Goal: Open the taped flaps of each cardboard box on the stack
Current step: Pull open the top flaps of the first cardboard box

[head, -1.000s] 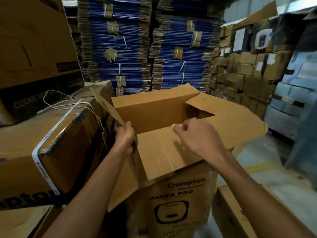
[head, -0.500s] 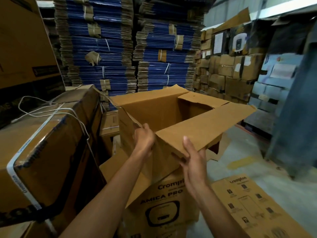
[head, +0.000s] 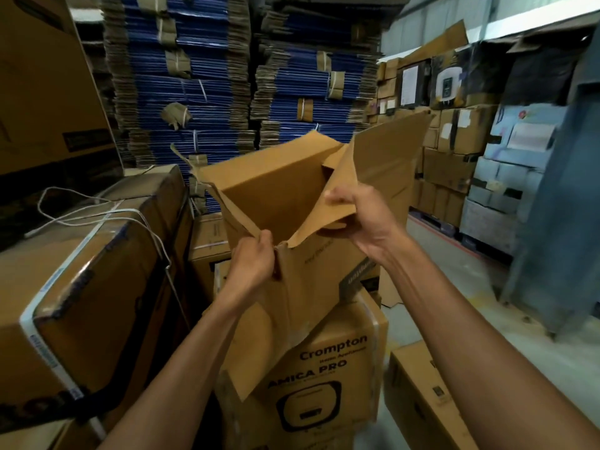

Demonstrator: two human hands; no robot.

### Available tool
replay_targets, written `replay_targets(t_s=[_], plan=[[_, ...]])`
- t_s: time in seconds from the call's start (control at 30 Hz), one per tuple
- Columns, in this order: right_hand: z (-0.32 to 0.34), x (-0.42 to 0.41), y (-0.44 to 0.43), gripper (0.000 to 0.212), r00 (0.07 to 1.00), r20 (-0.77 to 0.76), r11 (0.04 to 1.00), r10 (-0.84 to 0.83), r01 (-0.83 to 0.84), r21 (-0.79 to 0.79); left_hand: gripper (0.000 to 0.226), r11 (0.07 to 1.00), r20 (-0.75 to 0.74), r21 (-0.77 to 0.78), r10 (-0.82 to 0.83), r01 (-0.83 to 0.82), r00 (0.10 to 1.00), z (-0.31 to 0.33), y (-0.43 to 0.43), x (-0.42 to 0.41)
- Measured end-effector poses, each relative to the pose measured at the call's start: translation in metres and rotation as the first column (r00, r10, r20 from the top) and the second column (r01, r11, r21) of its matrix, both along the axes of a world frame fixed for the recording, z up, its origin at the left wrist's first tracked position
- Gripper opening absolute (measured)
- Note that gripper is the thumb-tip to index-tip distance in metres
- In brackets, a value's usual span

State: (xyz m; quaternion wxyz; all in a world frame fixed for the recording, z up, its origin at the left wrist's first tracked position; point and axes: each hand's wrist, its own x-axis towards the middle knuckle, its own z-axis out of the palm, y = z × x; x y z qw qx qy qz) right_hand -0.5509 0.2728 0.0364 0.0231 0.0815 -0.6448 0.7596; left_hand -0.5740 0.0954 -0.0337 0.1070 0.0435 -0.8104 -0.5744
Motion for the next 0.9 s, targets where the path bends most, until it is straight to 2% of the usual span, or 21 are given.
replay_targets(t_s=[0.03, 0.07, 0.13, 0.17, 0.2, 0.23, 0.27, 0.3, 0.33, 0.37, 0.4, 0.5, 0.6, 0.7, 0.73, 0.8, 0.83, 0.9], plan=[[0.001, -0.002, 0.0, 0.013, 0.999, 0.016, 0.995, -0.034, 0.032, 0.095, 0.036, 1.0, -0.004, -0.01, 0.017, -0.017, 1.0, -0.003, -0.002, -0.001], [0.002, -0.005, 0.0, 0.027, 0.997, 0.044, 0.979, -0.071, 0.061, 0.196, 0.034, 0.999, -0.013, -0.026, 0.034, -0.034, 0.999, -0.007, -0.004, -0.001], [0.0, -0.011, 0.007, 0.076, 0.977, 0.051, 0.905, -0.207, 0.172, 0.389, 0.03, 0.995, -0.007, -0.088, 0.054, -0.055, 0.998, -0.017, -0.011, -0.001], [-0.001, -0.016, 0.013, 0.095, 0.955, -0.018, 0.804, -0.297, 0.26, 0.535, 0.028, 0.989, -0.004, -0.13, 0.064, -0.064, 0.998, -0.021, -0.015, 0.001], [-0.005, -0.021, 0.019, 0.103, 0.925, -0.121, 0.639, -0.361, 0.34, 0.69, 0.026, 0.985, -0.007, -0.157, 0.075, -0.075, 0.997, -0.025, -0.02, 0.004], [-0.009, -0.026, 0.025, 0.1, 0.889, -0.242, 0.424, -0.388, 0.406, 0.81, 0.026, 0.982, -0.013, -0.168, 0.086, -0.087, 0.996, -0.028, -0.024, 0.009], [-0.013, -0.032, 0.03, 0.087, 0.861, -0.356, 0.215, -0.364, 0.449, 0.867, 0.026, 0.98, -0.023, -0.173, 0.091, -0.093, 0.996, -0.031, -0.028, 0.015], [-0.013, -0.04, 0.034, 0.065, 0.848, -0.433, 0.061, -0.305, 0.471, 0.88, 0.024, 0.98, -0.026, -0.176, 0.092, -0.095, 0.995, -0.034, -0.031, 0.022], [-0.012, -0.048, 0.037, 0.039, 0.858, -0.457, -0.029, -0.233, 0.464, 0.885, 0.023, 0.98, -0.032, -0.177, 0.09, -0.095, 0.995, -0.039, -0.033, 0.029], [-0.011, -0.057, 0.039, 0.019, 0.886, -0.436, -0.066, -0.156, 0.431, 0.9, 0.026, 0.981, -0.029, -0.17, 0.091, -0.094, 0.995, -0.043, -0.035, 0.035], [-0.009, -0.065, 0.04, 0.019, 0.918, -0.383, -0.08, -0.099, 0.377, 0.923, 0.031, 0.981, -0.031, -0.167, 0.091, -0.095, 0.995, -0.047, -0.035, 0.039], [-0.011, -0.097, 0.044, 0.038, 0.984, -0.173, -0.099, -0.036, 0.169, 0.981, 0.038, 0.975, -0.027, -0.189, 0.113, -0.116, 0.993, -0.053, -0.024, 0.051], [-0.027, -0.121, 0.048, 0.049, 0.997, 0.012, -0.137, -0.079, -0.023, 0.99, 0.039, 0.98, -0.05, -0.158, 0.115, -0.122, 0.992, -0.061, -0.004, 0.07], [-0.054, -0.139, 0.054, 0.057, 0.975, 0.16, -0.047, -0.156, -0.169, 0.985, 0.045, 0.981, -0.093, -0.143, 0.12, -0.132, 0.988, -0.072, 0.01, 0.087], [-0.062, -0.142, 0.058, 0.057, 0.965, 0.201, -0.048, -0.171, -0.212, 0.976, 0.048, 0.978, -0.104, -0.161, 0.118, -0.133, 0.988, -0.075, 0.012, 0.09], [-0.074, -0.151, 0.076, 0.051, 0.944, 0.222, -0.074, -0.245, -0.246, 0.966, 0.049, 0.976, -0.108, -0.164, 0.128, -0.144, 0.986, -0.078, 0.014, 0.093], [-0.078, -0.154, 0.084, 0.049, 0.938, 0.172, -0.101, -0.3, -0.211, 0.972, 0.051, 0.975, -0.108, -0.164, 0.136, -0.153, 0.985, -0.079, 0.014, 0.093], [-0.075, -0.164, 0.103, 0.05, 0.921, -0.032, -0.187, -0.389, -0.045, 0.981, 0.052, 0.97, -0.116, -0.173, 0.149, -0.168, 0.982, -0.077, 0.013, 0.09]])
